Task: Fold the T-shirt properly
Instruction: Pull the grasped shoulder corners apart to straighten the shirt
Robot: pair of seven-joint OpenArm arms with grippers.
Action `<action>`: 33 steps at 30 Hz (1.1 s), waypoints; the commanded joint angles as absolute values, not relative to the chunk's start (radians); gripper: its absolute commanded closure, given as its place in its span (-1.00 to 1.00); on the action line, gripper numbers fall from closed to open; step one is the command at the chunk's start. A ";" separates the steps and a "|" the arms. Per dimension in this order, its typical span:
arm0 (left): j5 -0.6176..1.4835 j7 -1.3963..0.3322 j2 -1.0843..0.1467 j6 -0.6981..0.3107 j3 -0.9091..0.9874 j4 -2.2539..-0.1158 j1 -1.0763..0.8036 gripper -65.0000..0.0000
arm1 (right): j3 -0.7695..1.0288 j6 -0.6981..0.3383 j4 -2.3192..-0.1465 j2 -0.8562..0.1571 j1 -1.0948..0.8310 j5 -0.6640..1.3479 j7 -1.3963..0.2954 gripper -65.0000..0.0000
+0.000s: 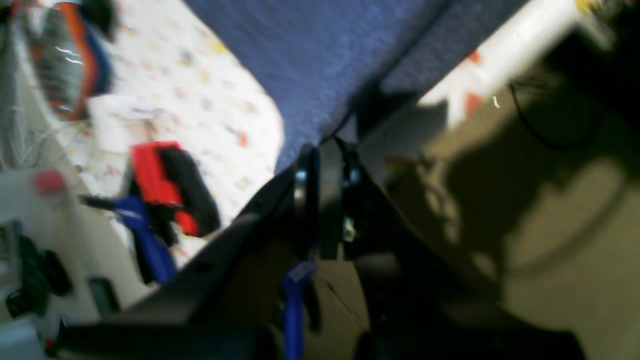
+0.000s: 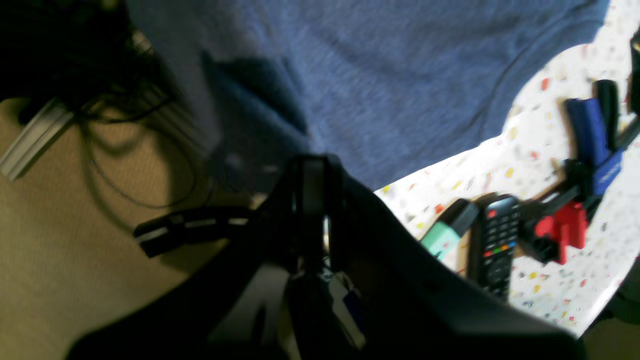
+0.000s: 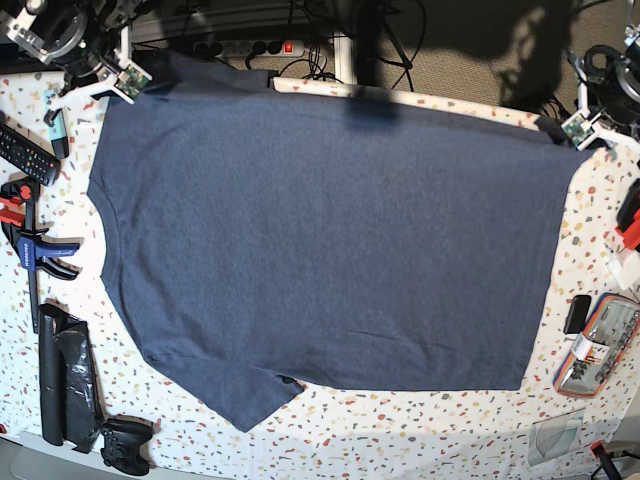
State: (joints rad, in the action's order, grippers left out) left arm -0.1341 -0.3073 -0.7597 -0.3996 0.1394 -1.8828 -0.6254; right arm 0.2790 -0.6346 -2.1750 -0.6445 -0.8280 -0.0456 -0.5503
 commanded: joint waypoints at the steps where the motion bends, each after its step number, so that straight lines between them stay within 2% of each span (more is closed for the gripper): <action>1: -0.139 -0.271 -0.776 -0.385 0.157 -1.898 -0.619 1.00 | 0.289 -0.611 -2.191 -0.657 -0.805 -0.047 -0.530 1.00; 7: -0.128 -0.185 -0.775 -0.386 0.156 -1.882 -0.543 1.00 | 0.288 -0.612 -2.140 -0.656 -0.659 0.038 -0.519 1.00; 13: -0.052 -0.142 -0.727 -0.391 0.156 -1.746 -0.403 1.00 | 0.288 -0.613 -2.016 -0.656 -0.514 0.038 -0.488 1.00; 18: -0.052 -0.128 -0.634 -0.470 0.156 -1.632 -0.283 1.00 | 0.274 -0.613 -1.934 -0.657 -0.419 0.038 -0.460 1.00; 25: -0.115 -0.126 -0.547 -0.484 0.156 -1.487 -0.152 1.00 | 0.159 -0.613 -1.796 -0.657 -0.279 0.030 -0.458 1.00; 28: -0.115 -0.125 -0.526 -0.521 0.156 -1.429 -0.105 1.00 | 0.100 -0.614 -1.734 -0.656 -0.215 0.026 -0.457 1.00; 33: -0.115 -0.126 -0.510 -0.528 0.155 -1.334 -0.052 1.00 | 0.010 -0.613 -1.656 -0.656 -0.131 -0.001 -0.460 1.00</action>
State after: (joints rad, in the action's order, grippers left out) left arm -0.1169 -0.1394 -0.4870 -0.5495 0.1444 -1.3201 -0.0681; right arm -0.0006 -0.6277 -1.6417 -0.6395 -0.1436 0.0040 -0.4690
